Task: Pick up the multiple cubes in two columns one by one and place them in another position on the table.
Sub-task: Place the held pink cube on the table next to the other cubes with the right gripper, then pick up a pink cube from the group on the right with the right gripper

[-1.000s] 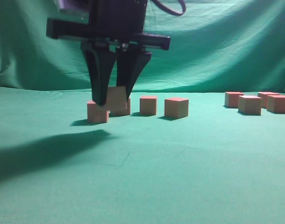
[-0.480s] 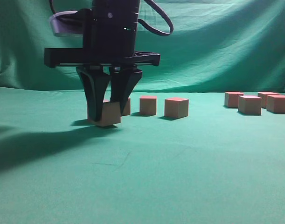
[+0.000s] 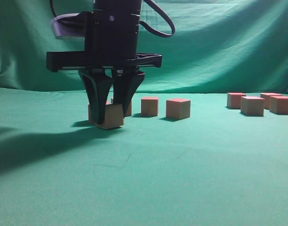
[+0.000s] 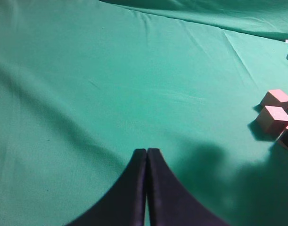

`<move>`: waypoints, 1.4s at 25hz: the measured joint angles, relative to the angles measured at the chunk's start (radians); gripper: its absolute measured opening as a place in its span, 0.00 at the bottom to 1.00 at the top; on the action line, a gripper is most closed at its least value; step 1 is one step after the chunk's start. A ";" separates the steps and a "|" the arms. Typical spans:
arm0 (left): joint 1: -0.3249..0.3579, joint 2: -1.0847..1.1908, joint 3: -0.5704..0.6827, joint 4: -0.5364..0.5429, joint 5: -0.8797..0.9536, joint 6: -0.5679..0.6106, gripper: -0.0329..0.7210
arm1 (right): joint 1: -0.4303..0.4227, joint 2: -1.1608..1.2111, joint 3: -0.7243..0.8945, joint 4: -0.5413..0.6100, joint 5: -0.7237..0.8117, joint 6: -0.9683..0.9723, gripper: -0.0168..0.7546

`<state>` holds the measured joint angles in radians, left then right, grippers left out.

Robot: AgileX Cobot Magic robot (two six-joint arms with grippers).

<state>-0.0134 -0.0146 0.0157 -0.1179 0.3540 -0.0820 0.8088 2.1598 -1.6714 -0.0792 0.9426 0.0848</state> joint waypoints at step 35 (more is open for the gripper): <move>0.000 0.000 0.000 0.000 0.000 0.000 0.04 | -0.244 -0.488 -0.286 -0.166 0.307 0.071 0.82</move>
<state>-0.0134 -0.0146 0.0157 -0.1179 0.3540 -0.0820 0.5646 1.6716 -1.9572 -0.2455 1.2497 0.1557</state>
